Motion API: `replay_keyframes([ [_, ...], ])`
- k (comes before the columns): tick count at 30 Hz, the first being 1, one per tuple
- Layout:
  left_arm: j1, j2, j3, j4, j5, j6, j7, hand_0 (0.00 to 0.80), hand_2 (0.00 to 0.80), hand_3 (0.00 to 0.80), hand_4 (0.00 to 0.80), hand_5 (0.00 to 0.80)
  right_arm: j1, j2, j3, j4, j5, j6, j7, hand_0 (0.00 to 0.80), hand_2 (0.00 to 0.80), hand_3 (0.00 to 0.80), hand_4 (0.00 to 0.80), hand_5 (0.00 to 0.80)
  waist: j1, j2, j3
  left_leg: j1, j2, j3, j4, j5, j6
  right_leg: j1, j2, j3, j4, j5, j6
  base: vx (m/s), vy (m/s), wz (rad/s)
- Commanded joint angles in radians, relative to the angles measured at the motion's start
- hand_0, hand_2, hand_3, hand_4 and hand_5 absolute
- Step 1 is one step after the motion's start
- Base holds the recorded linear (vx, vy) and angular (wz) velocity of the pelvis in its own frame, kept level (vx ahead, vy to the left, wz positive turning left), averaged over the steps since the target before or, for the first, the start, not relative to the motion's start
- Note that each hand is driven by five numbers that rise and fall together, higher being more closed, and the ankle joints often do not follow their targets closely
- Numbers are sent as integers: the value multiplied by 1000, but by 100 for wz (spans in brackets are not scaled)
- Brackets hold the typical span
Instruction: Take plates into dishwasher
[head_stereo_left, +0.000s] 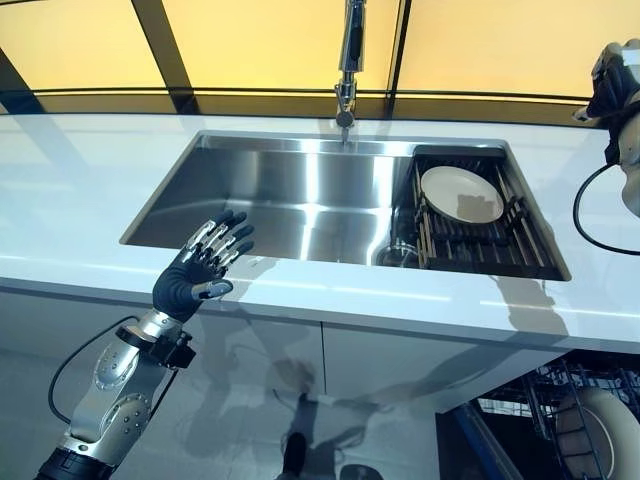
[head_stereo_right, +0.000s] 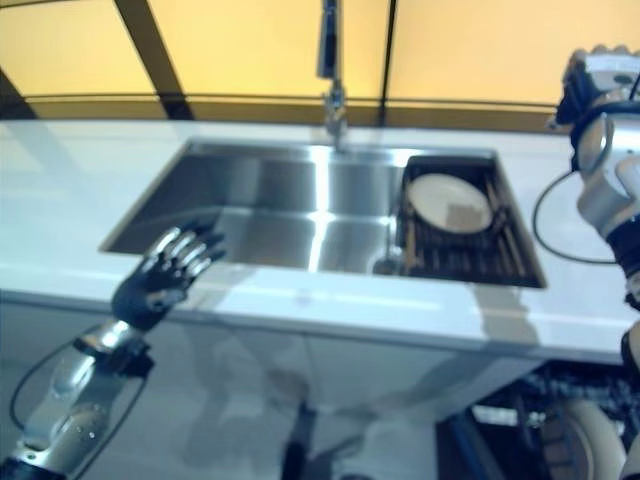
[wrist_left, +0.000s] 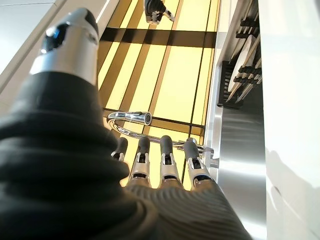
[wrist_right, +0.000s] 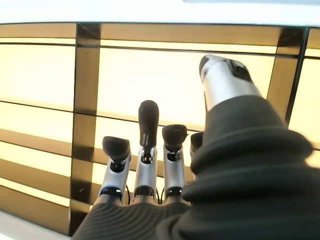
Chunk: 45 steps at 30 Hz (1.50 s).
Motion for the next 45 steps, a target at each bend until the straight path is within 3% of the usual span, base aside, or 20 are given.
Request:
replay_keyframes([
  [1,-27,-1,-28,-28,23,-24,-14,0,0,0,0,0,-40,1,32,-22,-1,-24,-6,0,0,0,0,0,21,-62,-5,81,37,46,-3,-80,-19,-22,-53,12,-3,46,31,0,0,0],
  [18,-120,-5,-69,-22,47,-102,52,0,0,0,0,0,-4,146,5,39,16,-26,-97,0,0,0,0,0,32,14,134,-27,3,25,-3,-58,-3,-126,-76,1,8,66,29,-54,8,0],
  [32,-127,23,-66,-37,23,-98,48,0,0,0,0,0,-45,148,29,51,21,-3,-123,0,0,0,0,0,40,34,190,-82,-10,22,-3,-43,5,-179,-86,-15,18,79,33,0,-2,1],
  [45,-114,47,-54,-42,-5,-85,31,0,0,0,0,0,-99,119,35,71,72,27,-154,0,0,0,0,0,40,34,192,-89,-5,24,-3,-40,4,-187,-82,-18,20,81,34,0,0,0],
])
